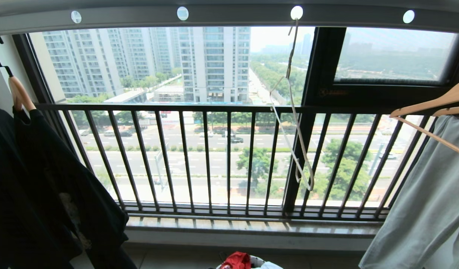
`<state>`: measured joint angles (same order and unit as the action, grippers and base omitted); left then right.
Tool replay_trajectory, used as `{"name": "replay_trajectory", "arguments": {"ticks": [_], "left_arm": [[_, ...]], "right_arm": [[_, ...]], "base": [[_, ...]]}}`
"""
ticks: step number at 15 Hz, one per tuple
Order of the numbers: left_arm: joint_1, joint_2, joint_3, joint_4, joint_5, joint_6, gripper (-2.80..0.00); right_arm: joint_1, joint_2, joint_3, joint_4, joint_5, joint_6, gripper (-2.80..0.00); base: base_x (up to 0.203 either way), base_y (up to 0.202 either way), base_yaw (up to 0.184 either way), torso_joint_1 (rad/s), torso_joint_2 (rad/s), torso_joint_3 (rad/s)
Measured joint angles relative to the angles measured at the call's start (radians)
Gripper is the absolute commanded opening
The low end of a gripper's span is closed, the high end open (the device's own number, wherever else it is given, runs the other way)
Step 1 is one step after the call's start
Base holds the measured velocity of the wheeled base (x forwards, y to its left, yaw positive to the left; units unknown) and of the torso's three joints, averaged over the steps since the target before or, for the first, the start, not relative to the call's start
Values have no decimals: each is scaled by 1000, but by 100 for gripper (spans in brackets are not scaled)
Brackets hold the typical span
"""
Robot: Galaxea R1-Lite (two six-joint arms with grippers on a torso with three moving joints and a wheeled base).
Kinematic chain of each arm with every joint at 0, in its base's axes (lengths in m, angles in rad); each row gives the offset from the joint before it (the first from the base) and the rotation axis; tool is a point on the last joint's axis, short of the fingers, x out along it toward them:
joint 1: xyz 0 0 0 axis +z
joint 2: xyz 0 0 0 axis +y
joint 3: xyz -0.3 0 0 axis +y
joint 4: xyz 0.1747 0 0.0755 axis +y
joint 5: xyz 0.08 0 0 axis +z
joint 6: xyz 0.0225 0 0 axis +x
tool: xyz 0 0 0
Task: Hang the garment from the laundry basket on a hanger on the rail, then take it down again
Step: Pick up the clothes rack on the clothesline
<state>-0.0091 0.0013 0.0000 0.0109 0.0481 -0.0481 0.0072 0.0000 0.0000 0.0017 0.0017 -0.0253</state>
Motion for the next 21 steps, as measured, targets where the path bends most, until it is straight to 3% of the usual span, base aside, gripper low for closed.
{"name": "replay_trajectory", "arguments": {"ticks": [17, 21], "left_arm": [[0, 0, 0, 0, 0, 0, -280], [0, 0, 0, 0, 0, 0, -280]], "right_arm": [[0, 0, -10, 10, 7, -6, -280], [0, 74, -156, 64, 33, -8, -280]], "base": [[0, 0, 0, 0, 0, 0], [0, 0, 0, 0, 0, 0]]}}
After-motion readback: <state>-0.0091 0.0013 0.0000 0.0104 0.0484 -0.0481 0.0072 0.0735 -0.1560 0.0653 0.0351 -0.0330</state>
